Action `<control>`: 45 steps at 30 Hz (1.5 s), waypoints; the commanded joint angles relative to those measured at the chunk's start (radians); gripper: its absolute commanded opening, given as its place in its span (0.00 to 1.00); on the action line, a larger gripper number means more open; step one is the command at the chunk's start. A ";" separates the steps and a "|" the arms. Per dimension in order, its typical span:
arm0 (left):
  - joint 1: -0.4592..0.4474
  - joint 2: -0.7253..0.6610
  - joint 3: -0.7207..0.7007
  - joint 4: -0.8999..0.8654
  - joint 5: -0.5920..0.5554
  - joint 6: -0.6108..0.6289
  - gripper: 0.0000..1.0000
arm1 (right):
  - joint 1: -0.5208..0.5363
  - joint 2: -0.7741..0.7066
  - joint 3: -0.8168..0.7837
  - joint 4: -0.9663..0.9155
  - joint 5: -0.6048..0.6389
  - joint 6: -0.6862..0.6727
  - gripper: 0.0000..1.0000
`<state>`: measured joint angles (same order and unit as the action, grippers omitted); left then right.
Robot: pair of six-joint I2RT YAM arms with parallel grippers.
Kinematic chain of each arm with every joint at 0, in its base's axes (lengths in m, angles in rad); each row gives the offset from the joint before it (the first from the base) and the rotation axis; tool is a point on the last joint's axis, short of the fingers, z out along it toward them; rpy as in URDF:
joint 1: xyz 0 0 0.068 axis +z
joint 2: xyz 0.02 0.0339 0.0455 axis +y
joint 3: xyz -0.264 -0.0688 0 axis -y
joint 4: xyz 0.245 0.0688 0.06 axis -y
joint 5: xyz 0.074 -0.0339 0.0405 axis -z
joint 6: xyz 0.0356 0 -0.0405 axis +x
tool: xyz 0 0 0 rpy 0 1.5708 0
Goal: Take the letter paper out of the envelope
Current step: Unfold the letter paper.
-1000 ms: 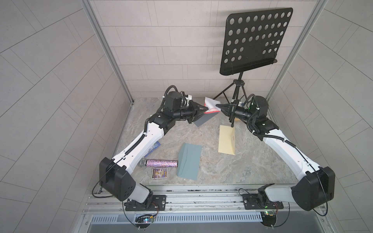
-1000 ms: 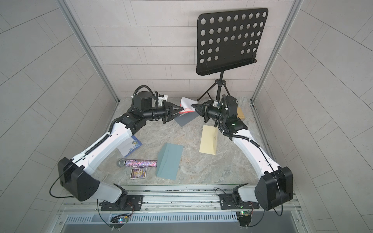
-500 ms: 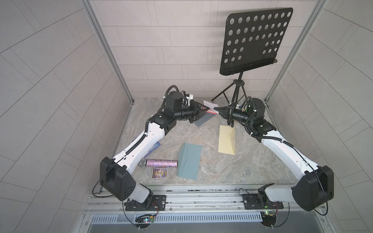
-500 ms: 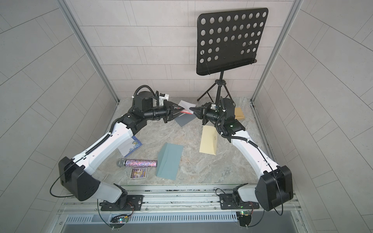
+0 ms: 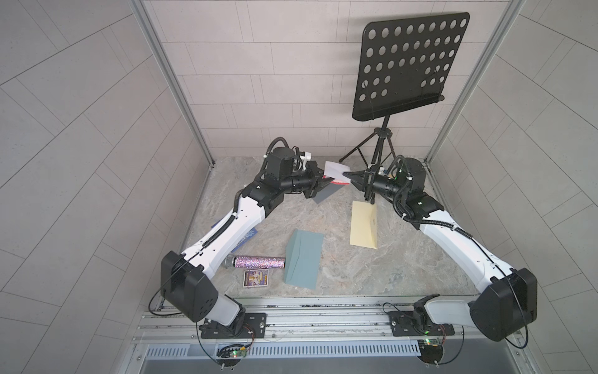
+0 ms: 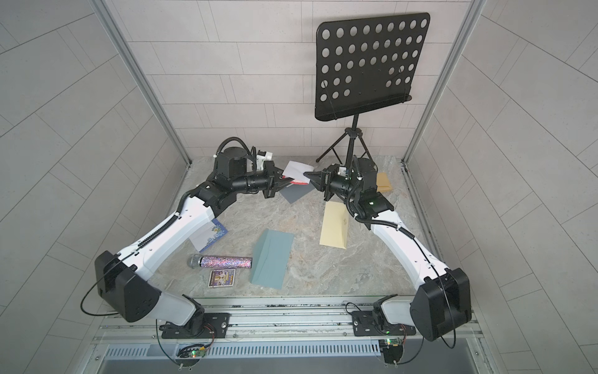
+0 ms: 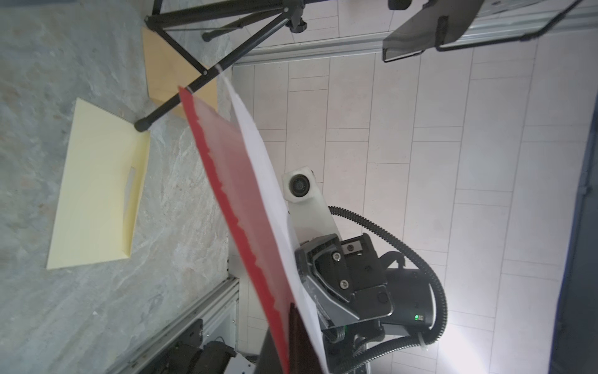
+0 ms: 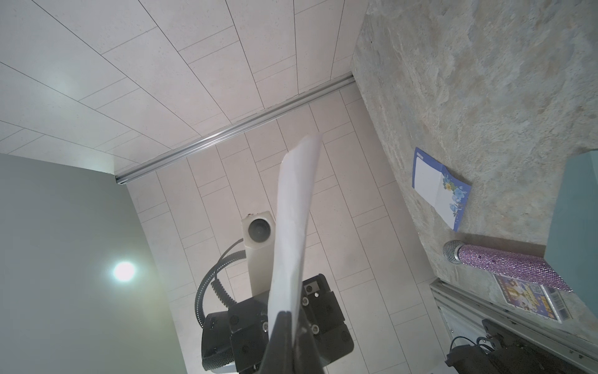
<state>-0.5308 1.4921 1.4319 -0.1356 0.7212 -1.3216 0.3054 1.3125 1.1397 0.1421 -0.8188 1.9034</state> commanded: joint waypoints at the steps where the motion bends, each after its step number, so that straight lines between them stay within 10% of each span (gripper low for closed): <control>1: -0.005 -0.016 0.019 -0.035 -0.026 0.035 0.00 | 0.006 -0.033 0.032 -0.105 -0.005 -0.075 0.10; 6: -0.005 -0.014 0.151 -0.310 -0.097 0.253 0.00 | 0.001 -0.049 0.157 -0.536 0.060 -0.442 0.45; 10: -0.003 -0.012 0.223 -0.494 -0.182 0.387 0.00 | 0.013 -0.090 0.232 -0.778 0.231 -0.810 0.53; 20: -0.004 0.021 0.299 -0.631 -0.235 0.474 0.00 | 0.474 -0.333 0.004 -0.504 0.924 -1.470 0.70; 45: -0.033 0.015 0.272 -0.582 -0.214 0.462 0.00 | 0.494 -0.086 0.124 -0.420 1.023 -1.461 0.62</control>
<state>-0.5545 1.5280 1.7012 -0.7349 0.5072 -0.8631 0.8234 1.2289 1.2583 -0.2802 0.2104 0.3878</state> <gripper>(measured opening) 0.053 0.631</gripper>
